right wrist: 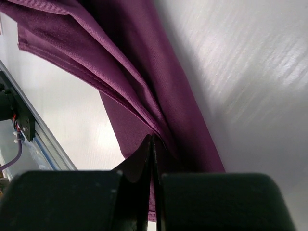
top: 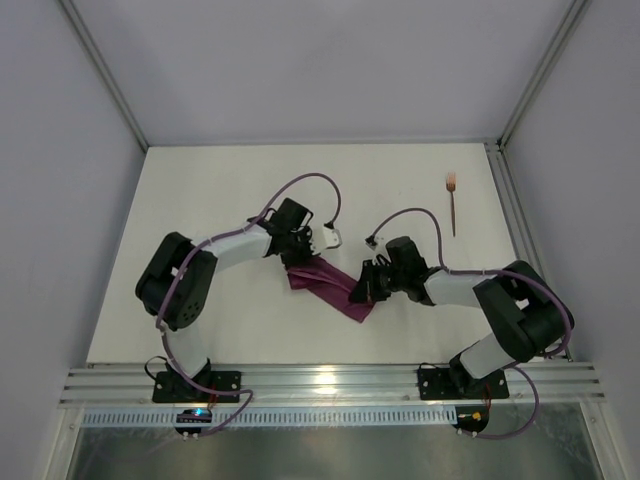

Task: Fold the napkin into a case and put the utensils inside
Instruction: Pick up the top corner of the smaller rectangle folded napkin from the center of the board.

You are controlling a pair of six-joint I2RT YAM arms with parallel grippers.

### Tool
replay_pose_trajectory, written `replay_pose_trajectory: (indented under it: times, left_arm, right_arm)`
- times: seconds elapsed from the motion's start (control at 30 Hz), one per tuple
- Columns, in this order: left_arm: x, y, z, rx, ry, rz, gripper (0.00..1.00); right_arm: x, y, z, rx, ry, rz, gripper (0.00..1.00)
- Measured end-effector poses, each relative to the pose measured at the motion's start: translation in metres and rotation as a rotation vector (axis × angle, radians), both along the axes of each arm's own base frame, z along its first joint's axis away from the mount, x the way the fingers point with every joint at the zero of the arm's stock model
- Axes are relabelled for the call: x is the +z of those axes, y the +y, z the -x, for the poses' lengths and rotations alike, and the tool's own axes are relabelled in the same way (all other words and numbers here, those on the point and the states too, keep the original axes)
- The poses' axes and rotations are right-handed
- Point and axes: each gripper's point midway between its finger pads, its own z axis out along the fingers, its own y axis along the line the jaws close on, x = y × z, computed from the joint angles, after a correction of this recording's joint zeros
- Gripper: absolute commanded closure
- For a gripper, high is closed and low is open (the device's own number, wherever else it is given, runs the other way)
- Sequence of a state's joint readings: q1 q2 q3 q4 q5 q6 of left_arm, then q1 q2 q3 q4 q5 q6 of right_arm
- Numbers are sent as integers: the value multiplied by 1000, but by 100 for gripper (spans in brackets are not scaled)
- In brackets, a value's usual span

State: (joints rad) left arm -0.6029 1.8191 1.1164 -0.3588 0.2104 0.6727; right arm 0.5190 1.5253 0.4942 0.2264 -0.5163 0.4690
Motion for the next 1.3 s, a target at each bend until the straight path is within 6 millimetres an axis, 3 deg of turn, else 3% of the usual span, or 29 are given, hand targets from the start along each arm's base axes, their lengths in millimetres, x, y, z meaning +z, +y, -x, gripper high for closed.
replay_pose_trajectory:
  times: [0.13,0.3,0.33,0.47,0.53,0.67,0.87,0.97,1.1,1.13,1.2,1.3]
  left_arm:
    - [-1,4,20,-6,107,-5,100]
    - [-2,10,56,-24,256,-7,90]
    - [-2,12,64,-25,283,-6,87]
    - [-1,22,96,-34,390,-15,58]
    - [0,25,104,-37,408,-15,56]
    - [9,32,112,-20,394,4,49]
    - [62,23,94,4,250,144,40]
    - [76,14,91,-17,227,201,36]
    - [76,9,102,-51,264,222,22]
    - [74,9,106,-58,274,219,12]
    - [66,7,116,-83,277,187,1]
    - [46,3,137,-136,254,101,1]
  right_arm:
    - [-1,-3,-6,-15,24,0,96]
    - [-1,-3,-16,-23,40,-11,96]
    - [-1,-3,-17,-24,42,-11,96]
    - [-1,0,-24,-14,49,-8,96]
    - [-1,3,-28,-2,50,-4,96]
    - [-1,8,-36,27,56,2,96]
    - [-1,9,-38,66,71,26,96]
    - [-2,9,-39,83,79,38,96]
    - [-2,9,-39,94,84,49,96]
    - [-2,9,-39,96,85,51,96]
    - [-2,9,-39,100,85,53,96]
    - [-2,9,-39,103,89,51,96]
